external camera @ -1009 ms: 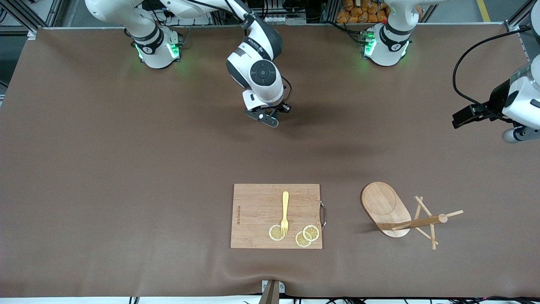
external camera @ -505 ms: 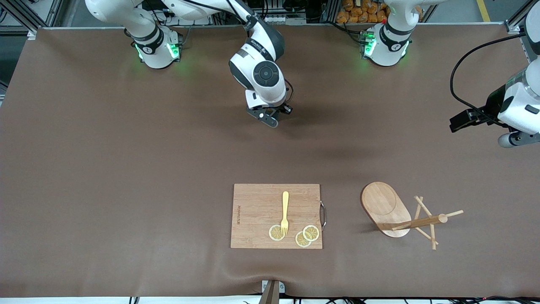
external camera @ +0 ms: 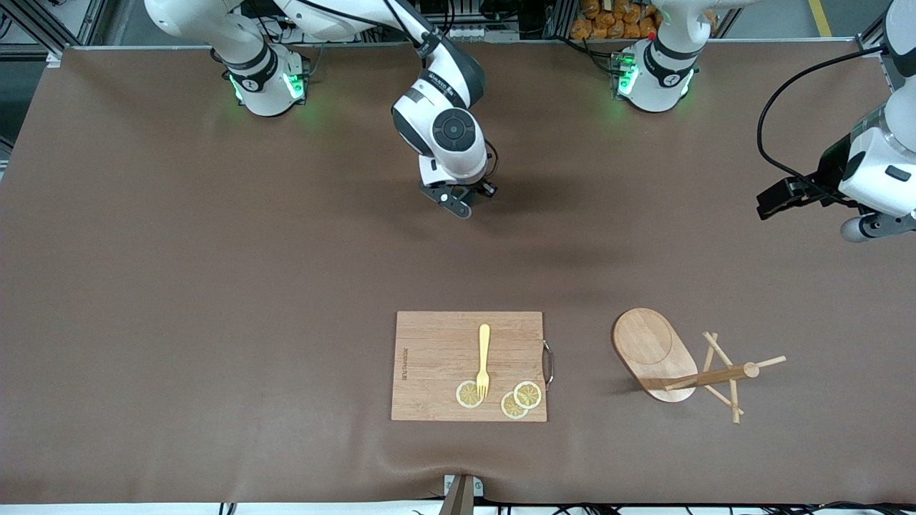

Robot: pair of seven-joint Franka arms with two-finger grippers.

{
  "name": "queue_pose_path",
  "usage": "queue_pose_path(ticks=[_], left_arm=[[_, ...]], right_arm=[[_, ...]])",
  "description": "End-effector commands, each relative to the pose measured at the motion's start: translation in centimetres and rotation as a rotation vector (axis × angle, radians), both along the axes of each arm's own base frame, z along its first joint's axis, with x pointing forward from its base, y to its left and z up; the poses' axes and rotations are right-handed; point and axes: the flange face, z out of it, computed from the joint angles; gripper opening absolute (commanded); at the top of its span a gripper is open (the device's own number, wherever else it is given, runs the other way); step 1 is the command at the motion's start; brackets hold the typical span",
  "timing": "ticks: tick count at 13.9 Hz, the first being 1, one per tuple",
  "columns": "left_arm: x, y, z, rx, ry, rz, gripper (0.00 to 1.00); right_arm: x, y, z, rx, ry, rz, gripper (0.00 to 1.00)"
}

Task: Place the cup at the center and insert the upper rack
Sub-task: 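Carry the mug with the right gripper toward the table center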

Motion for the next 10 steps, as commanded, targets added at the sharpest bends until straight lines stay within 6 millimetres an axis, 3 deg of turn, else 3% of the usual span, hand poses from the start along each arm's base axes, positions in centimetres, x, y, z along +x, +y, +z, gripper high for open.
queue_pose_path(ticks=[1, 3, 7, 10], left_arm=[[-1.1, -0.7, 1.2, 0.014, -0.001, 0.042, 1.0], [-1.3, -1.7, 1.2, 0.015, 0.003, 0.032, 1.0], [-1.3, -1.9, 0.9, 0.018, 0.011, 0.046, 1.0], [-1.4, -2.4, 0.5, 0.023, 0.023, 0.035, 1.0]], right_arm=[[-0.2, 1.0, 0.3, 0.006, -0.013, 0.008, 0.0], [-0.1, 1.0, 0.1, 0.002, -0.022, 0.031, 0.01], [-0.1, 1.1, 0.4, 0.01, -0.033, 0.076, 0.29], [0.1, 1.1, 0.7, 0.017, -0.039, 0.086, 0.56]])
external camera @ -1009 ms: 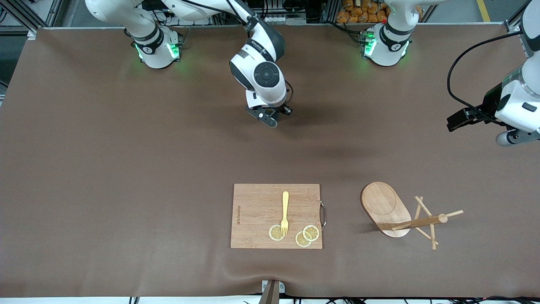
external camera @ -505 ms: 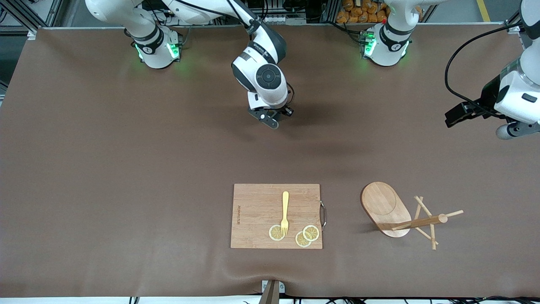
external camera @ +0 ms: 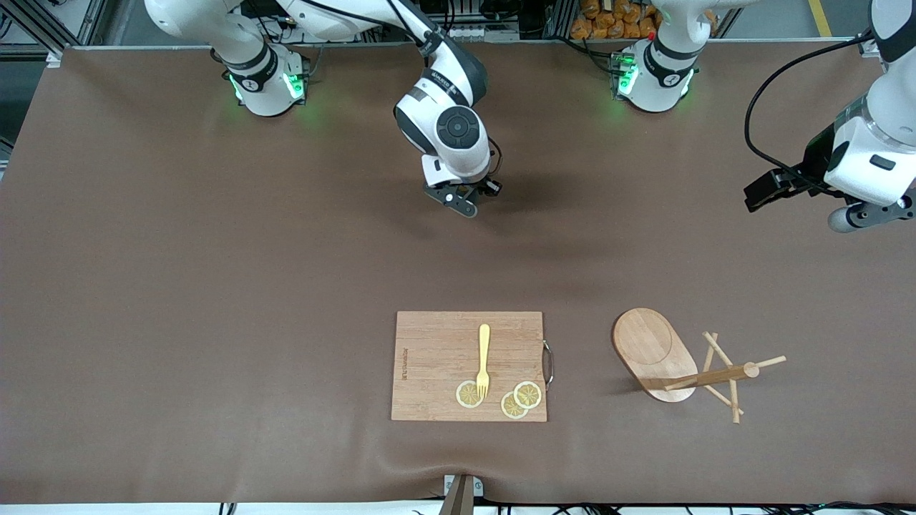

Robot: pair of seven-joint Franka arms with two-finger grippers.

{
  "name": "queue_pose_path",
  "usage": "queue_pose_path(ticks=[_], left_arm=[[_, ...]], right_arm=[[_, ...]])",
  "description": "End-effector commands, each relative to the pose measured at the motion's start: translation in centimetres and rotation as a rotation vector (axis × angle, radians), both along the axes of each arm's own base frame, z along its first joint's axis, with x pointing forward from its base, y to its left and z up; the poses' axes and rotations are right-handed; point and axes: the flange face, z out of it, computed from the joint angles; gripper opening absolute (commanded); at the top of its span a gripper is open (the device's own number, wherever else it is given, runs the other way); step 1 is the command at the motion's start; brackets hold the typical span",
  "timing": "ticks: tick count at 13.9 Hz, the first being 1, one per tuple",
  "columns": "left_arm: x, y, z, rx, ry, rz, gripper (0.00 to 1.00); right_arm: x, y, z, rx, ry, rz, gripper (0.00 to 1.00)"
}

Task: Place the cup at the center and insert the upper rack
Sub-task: 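Carry the mug with the right gripper toward the table center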

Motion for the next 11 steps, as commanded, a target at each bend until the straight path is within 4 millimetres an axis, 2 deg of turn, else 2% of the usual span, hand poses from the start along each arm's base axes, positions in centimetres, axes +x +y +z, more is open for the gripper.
queue_pose_path(ticks=[1, 3, 4, 6, 7, 9, 11], left_arm=[[-0.6, -0.5, 0.2, 0.019, 0.013, 0.004, 1.0], [-1.1, -0.9, 0.5, 0.019, 0.021, 0.021, 1.0], [-1.7, -1.7, 0.9, 0.025, 0.029, 0.044, 1.0], [-2.3, -1.9, 1.8, 0.028, 0.017, 0.055, 1.0], [-2.5, -2.5, 2.2, 0.026, 0.007, 0.069, 1.0], [-3.1, -6.2, 2.7, 0.002, -0.008, 0.098, 1.0], [-3.5, -9.6, 3.0, -0.03, -0.018, 0.139, 1.0]], right_arm=[[0.3, 0.5, 0.6, 0.004, -0.024, 0.019, 0.67], [0.9, 0.5, 1.8, 0.024, -0.035, 0.055, 0.85], [1.3, 0.3, 2.9, 0.042, -0.049, 0.084, 0.97], [2.6, -0.5, 6.4, 0.081, -0.094, 0.111, 1.0], [3.9, -1.6, 8.8, 0.097, -0.109, 0.12, 1.0], [6.4, -4.6, 13.7, 0.106, -0.107, 0.165, 1.0], [8.0, -7.2, 18.5, 0.083, -0.088, 0.181, 1.0]])
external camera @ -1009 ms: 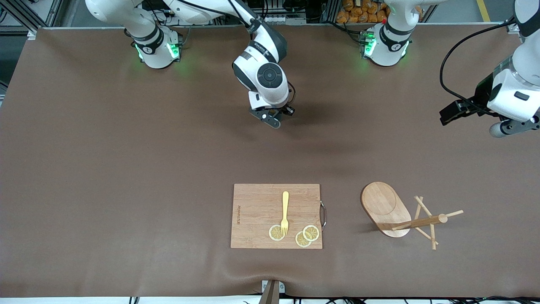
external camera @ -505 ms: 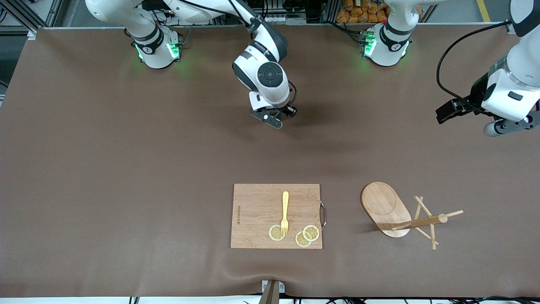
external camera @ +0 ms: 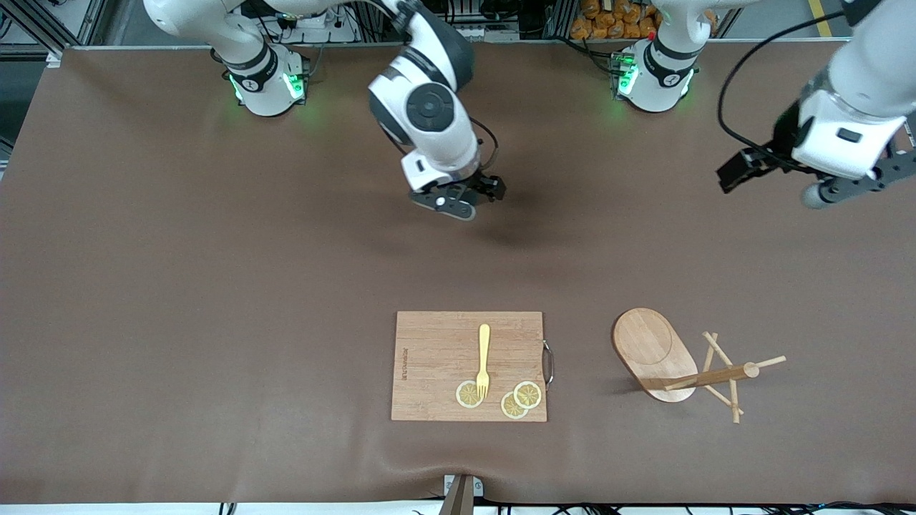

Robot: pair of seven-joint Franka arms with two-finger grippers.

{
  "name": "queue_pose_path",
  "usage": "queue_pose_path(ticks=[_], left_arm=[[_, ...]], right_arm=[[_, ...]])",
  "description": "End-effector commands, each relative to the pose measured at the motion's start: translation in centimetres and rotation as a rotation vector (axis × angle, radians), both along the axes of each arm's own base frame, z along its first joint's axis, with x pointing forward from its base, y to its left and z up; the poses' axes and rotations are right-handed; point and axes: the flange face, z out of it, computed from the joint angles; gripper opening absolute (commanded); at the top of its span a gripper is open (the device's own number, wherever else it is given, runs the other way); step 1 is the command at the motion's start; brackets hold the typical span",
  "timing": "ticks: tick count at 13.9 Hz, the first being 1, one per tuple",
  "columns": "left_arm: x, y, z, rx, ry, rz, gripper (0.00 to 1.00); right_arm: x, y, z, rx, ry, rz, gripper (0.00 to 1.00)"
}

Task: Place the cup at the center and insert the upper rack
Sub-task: 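Set the mug down with the right gripper while the left gripper approaches, then lower the left gripper over the mug's handle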

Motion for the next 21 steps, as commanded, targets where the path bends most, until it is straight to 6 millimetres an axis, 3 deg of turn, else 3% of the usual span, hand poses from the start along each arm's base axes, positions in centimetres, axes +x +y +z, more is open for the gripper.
queue_pose_path(ticks=[1, 5, 8, 11, 14, 17, 19, 21], left_arm=[[-0.9, -5.7, 0.0, -0.027, -0.01, 0.062, 1.0], [-2.3, -15.1, -1.9, -0.075, -0.052, 0.197, 1.0], [-4.2, -20.7, -3.5, -0.088, -0.048, 0.226, 1.0], [-6.5, -25.7, -6.5, -0.047, -0.013, 0.311, 1.0], [-9.3, -31.0, -8.7, -0.02, -0.018, 0.331, 1.0], [-11.8, -36.3, -11.3, -0.021, -0.041, 0.364, 1.0], [-14.3, -41.2, -15.6, -0.008, -0.117, 0.472, 1.0], [-16.2, -44.4, -19.5, 0.02, -0.184, 0.533, 1.0]], right_arm=[[1.9, -4.1, 7.5, -0.04, -0.031, 0.025, 1.0], [4.7, -11.5, 16.5, -0.091, -0.163, 0.064, 1.0], [6.5, -19.3, 20.2, -0.106, -0.151, 0.147, 1.0], [8.1, -28.1, 23.5, -0.103, -0.155, 0.234, 1.0], [9.8, -36.9, 25.4, -0.098, -0.157, 0.297, 1.0], [10.5, -43.9, 26.4, -0.103, -0.182, 0.342, 1.0], [10.7, -47.8, 26.4, -0.109, -0.189, 0.389, 1.0], [10.7, -50.9, 26.2, -0.141, -0.181, 0.429, 1.0]])
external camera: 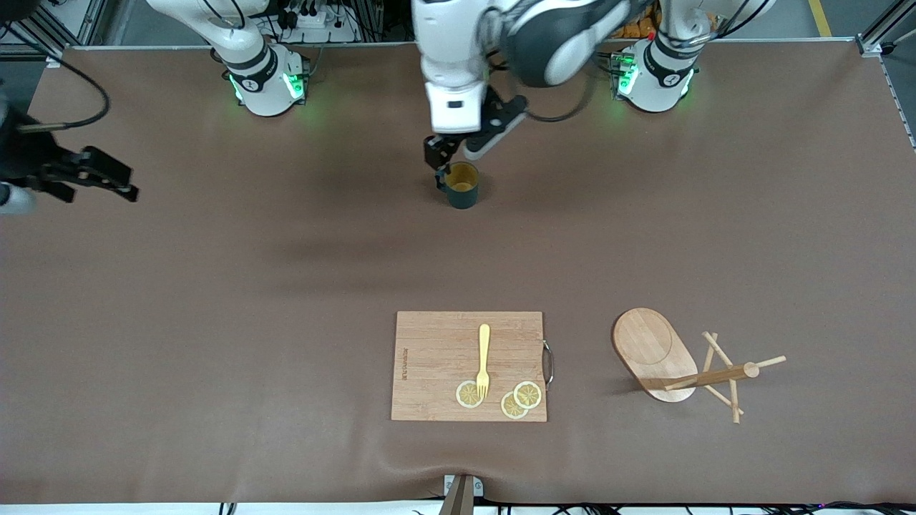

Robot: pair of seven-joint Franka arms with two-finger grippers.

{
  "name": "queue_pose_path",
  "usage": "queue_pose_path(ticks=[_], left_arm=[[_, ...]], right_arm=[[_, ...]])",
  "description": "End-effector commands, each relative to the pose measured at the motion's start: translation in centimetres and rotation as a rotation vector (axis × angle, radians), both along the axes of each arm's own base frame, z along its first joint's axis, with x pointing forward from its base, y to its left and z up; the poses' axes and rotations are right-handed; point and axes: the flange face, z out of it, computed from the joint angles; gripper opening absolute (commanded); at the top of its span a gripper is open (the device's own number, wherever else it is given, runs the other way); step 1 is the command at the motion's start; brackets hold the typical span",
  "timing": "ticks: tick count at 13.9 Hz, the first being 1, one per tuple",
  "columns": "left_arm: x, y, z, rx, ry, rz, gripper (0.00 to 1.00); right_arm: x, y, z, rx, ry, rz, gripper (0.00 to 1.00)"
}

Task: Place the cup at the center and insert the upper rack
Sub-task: 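Lower the left gripper over the mug's handle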

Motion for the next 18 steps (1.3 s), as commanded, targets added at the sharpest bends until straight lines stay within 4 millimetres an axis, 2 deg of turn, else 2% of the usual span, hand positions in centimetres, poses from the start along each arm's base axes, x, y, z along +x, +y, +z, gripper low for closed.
queue_pose_path(ticks=[1, 3, 5, 6, 7, 8, 10, 13, 18], left_arm=[[-2.3, -5.1, -3.6, 0.006, -0.034, 0.037, 1.0], [-5.1, -6.6, -5.9, 0.044, -0.041, 0.017, 1.0], [-7.0, -8.3, -10.5, 0.099, -0.134, 0.102, 1.0], [-8.1, -9.1, -13.5, 0.125, -0.163, 0.127, 1.0], [-9.7, -9.9, -15.4, 0.143, -0.193, 0.122, 1.0], [-10.2, -10.1, -17.2, 0.165, -0.224, 0.131, 1.0], [-12.4, -10.8, -20.3, 0.213, -0.27, 0.106, 1.0], [-14.8, -11.7, -22.8, 0.257, -0.348, 0.085, 1.0], [-15.1, -12.6, -24.4, 0.239, -0.389, 0.182, 1.0]], right_arm=[[-0.7, -3.4, 0.5, -0.045, 0.002, 0.047, 1.0], [-0.8, -6.0, 0.4, -0.046, 0.002, 0.038, 1.0], [-0.8, -7.6, -0.2, -0.047, 0.01, 0.034, 1.0], [-0.9, -8.0, -0.2, -0.046, 0.007, 0.028, 1.0], [-0.9, -8.6, -0.2, -0.046, 0.007, 0.02, 1.0], [-0.9, -8.6, -0.3, -0.046, 0.009, 0.028, 1.0], [-0.8, -8.3, -0.5, -0.045, 0.012, 0.033, 1.0], [-0.7, -7.2, -0.8, -0.037, 0.027, 0.042, 1.0], [-1.2, -5.6, -2.1, -0.01, 0.095, 0.057, 1.0]])
